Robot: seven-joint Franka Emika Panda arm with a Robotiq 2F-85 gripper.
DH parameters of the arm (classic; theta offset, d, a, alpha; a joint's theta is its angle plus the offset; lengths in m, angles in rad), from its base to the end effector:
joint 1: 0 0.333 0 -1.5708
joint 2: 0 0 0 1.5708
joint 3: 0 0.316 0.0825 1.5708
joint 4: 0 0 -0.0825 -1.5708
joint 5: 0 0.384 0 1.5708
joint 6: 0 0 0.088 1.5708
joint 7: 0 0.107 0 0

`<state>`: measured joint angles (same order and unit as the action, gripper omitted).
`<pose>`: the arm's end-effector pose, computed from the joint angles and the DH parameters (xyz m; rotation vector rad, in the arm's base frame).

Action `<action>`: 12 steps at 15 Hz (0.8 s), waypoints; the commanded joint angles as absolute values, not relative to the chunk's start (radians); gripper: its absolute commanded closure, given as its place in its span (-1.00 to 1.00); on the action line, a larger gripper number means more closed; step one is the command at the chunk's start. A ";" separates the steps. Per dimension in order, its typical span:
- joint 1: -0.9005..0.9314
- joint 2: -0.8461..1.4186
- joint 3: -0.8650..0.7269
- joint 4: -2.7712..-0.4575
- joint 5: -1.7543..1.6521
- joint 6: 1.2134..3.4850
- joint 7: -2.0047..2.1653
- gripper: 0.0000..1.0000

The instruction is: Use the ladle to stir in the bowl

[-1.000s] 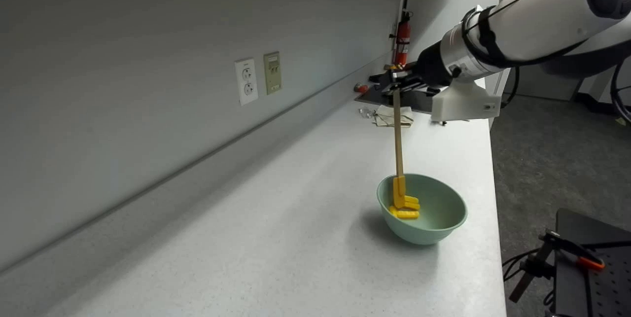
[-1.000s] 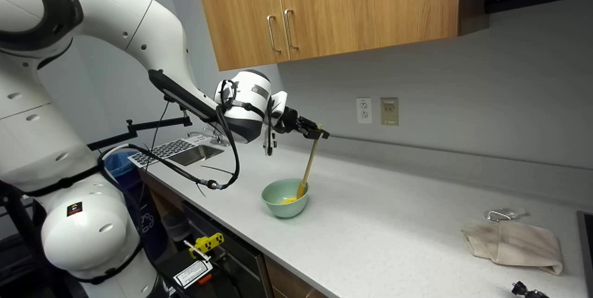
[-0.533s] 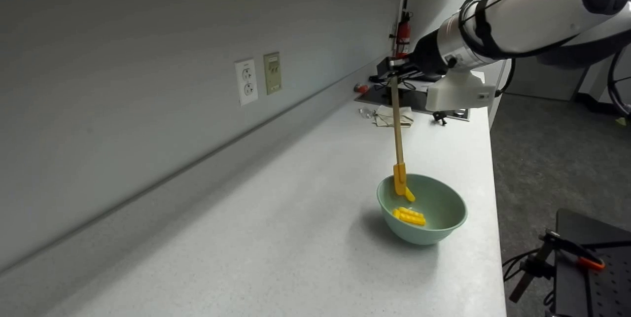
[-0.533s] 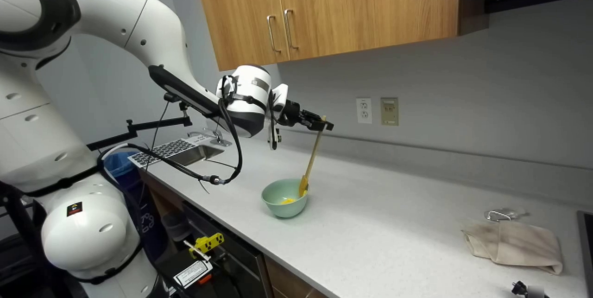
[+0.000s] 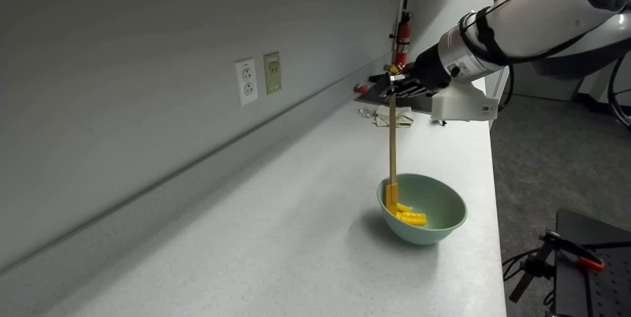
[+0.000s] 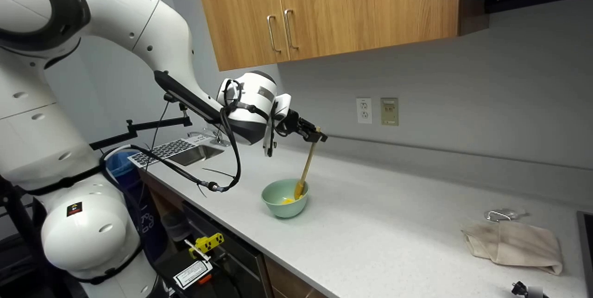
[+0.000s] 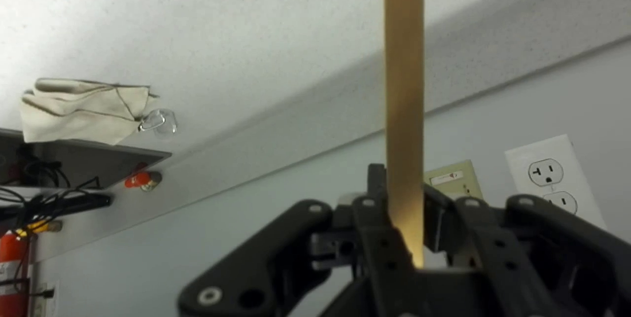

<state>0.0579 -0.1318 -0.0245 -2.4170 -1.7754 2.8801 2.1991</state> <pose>0.4699 0.0718 0.3766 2.6917 -0.7023 1.4032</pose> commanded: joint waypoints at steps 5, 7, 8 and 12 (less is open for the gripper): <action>0.032 -0.071 -0.082 -2.414 -1.723 2.959 2.164 0.96; 0.040 -0.083 -0.076 -2.421 -1.738 2.909 2.175 0.96; 0.047 -0.091 -0.067 -2.424 -1.748 2.878 2.187 0.96; 0.059 -0.108 -0.039 -2.424 -1.780 2.759 2.204 0.96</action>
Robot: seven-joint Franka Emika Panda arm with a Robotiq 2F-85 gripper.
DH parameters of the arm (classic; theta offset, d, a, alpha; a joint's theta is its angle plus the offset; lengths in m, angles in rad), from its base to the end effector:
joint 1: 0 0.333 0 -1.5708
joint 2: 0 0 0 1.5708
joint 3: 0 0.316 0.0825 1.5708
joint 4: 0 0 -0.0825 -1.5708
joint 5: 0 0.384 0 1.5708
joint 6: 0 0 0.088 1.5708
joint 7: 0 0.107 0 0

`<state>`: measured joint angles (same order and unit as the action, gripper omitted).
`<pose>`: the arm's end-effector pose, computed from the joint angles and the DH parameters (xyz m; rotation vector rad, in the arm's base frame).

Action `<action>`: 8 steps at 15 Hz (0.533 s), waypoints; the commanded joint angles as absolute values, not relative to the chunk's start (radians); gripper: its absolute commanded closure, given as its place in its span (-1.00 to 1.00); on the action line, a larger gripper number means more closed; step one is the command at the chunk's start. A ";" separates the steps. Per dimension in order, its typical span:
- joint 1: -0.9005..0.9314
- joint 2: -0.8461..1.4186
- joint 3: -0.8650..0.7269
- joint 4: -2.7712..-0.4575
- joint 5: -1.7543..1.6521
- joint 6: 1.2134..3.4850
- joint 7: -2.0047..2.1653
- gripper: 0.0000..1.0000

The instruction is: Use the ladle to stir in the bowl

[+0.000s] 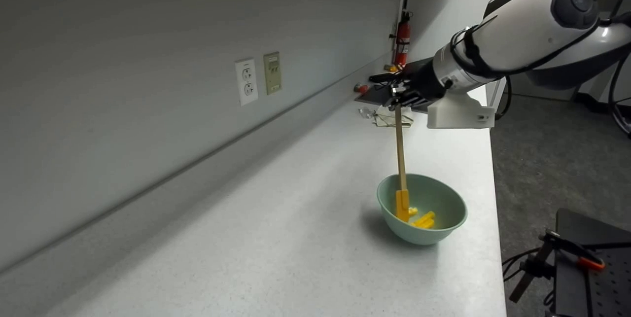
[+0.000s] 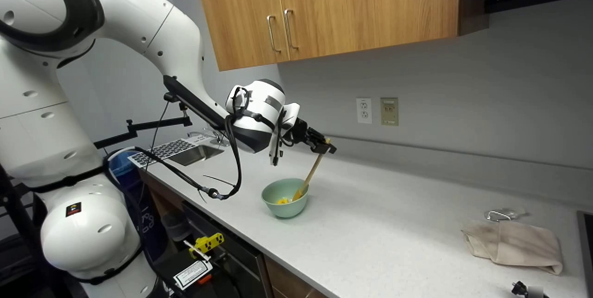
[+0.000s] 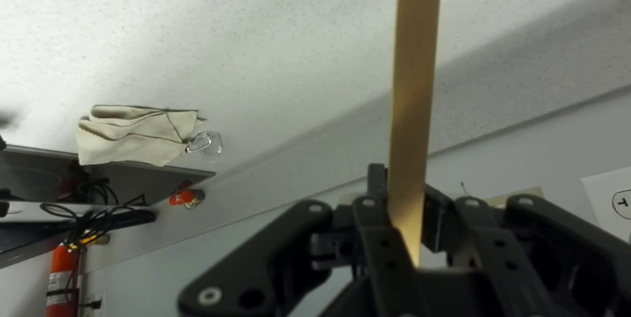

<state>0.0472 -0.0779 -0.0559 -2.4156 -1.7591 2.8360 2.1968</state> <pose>0.4776 0.0467 0.3514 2.6378 -0.7845 1.3202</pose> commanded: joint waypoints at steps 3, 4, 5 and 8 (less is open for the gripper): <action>0.059 -0.114 -0.018 -2.424 -1.792 2.696 2.204 0.96; 0.059 -0.114 -0.014 -2.425 -1.787 2.688 2.198 0.96; 0.058 -0.113 -0.010 -2.424 -1.786 2.683 2.198 0.96; 0.053 -0.101 -0.011 -2.430 -1.735 2.723 2.166 0.96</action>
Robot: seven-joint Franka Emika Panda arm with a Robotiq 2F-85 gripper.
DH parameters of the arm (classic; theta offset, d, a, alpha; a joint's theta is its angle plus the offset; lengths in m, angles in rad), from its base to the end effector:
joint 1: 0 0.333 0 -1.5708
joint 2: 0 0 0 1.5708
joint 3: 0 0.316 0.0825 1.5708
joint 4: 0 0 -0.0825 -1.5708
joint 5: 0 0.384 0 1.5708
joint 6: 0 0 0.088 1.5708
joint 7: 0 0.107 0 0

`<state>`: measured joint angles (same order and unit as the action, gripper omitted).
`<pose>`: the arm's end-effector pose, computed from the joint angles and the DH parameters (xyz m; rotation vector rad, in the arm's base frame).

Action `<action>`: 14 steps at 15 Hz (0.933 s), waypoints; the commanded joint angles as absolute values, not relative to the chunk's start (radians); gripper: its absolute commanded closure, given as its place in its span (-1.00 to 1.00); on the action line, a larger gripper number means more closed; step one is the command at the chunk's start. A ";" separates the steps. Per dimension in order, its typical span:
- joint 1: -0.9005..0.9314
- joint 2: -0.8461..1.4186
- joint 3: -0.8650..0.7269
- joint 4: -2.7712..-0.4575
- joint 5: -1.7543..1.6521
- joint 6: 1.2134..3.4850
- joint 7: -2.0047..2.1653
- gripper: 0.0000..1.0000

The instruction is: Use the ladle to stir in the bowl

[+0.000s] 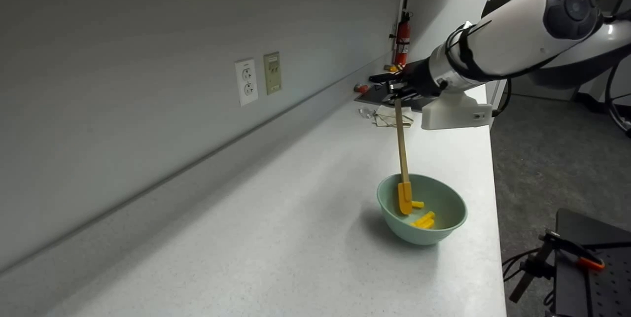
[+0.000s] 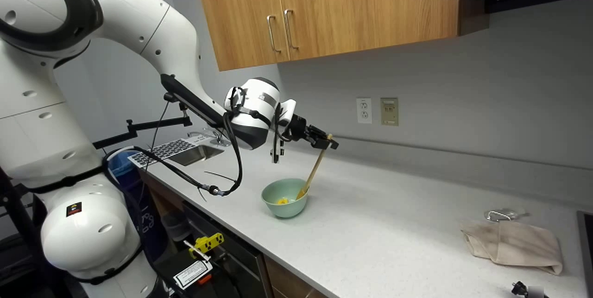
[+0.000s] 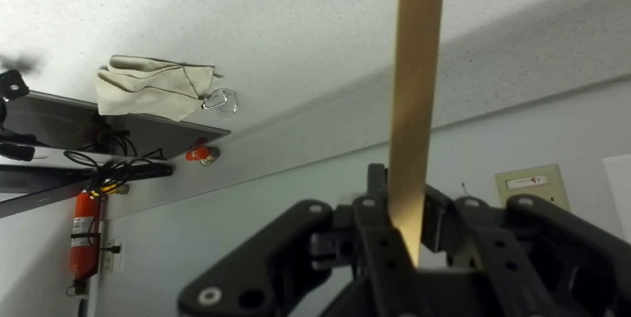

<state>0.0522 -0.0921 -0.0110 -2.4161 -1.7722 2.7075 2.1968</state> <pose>0.4809 0.0540 0.3560 2.5194 -0.7437 1.3705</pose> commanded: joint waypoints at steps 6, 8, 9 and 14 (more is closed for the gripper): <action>0.035 -0.061 -0.042 -2.428 -1.568 2.881 2.041 0.96; 0.032 -0.063 -0.051 -2.428 -1.516 2.902 1.994 0.96; 0.033 -0.065 -0.056 -2.429 -1.498 2.905 1.976 0.96; 0.029 -0.053 -0.073 -2.427 -1.430 2.938 1.918 0.96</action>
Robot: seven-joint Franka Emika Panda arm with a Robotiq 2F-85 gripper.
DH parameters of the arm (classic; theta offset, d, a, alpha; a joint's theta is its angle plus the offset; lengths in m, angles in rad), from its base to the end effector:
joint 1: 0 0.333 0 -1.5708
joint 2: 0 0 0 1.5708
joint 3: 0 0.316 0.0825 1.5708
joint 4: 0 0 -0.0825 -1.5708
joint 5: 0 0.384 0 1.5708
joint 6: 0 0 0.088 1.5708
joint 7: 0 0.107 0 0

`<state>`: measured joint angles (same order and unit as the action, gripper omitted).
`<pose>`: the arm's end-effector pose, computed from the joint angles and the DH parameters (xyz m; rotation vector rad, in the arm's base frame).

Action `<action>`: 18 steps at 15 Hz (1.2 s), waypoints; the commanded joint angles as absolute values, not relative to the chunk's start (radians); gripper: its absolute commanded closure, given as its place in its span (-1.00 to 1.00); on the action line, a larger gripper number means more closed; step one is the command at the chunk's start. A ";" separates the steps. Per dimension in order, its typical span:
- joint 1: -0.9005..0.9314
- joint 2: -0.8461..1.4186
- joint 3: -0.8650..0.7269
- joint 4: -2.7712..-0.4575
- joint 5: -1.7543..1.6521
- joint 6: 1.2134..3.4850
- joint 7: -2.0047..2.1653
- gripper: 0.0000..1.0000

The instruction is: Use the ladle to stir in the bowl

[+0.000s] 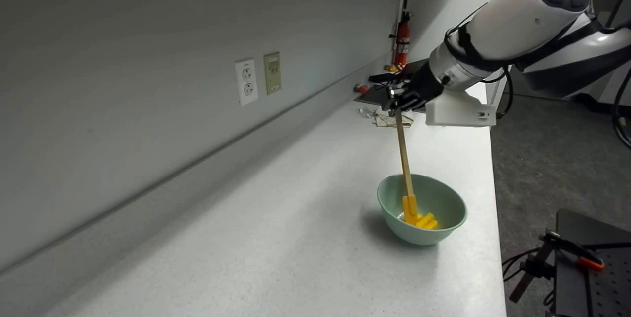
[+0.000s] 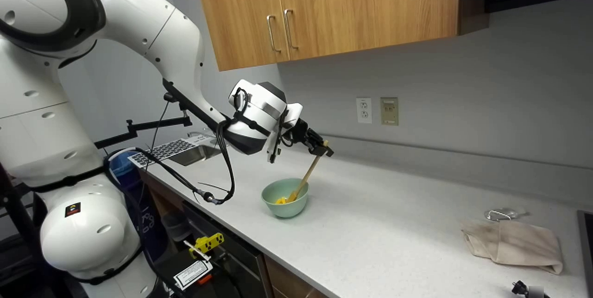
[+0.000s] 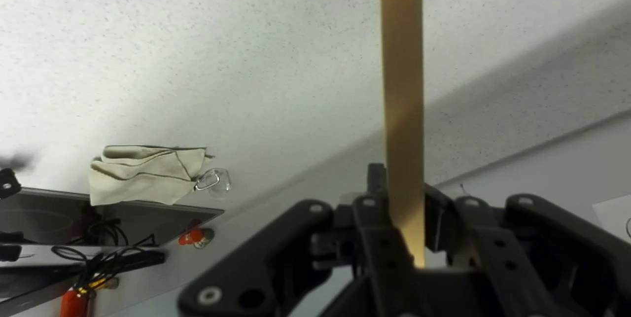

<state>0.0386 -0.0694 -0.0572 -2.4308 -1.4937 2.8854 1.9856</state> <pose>0.4818 0.0489 0.3530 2.7160 -0.8655 1.1891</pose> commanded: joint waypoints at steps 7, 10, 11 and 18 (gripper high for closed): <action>0.036 -0.033 -0.075 -2.401 -1.489 2.866 1.977 0.96; 0.042 -0.044 -0.066 -2.382 -1.599 2.804 2.053 0.96; 0.043 -0.044 -0.064 -2.373 -1.641 2.787 2.082 0.96; 0.038 -0.011 -0.068 -2.377 -1.627 2.837 2.077 0.96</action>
<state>0.0398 -0.0323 -0.0651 -2.3821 -1.6444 2.7945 2.0760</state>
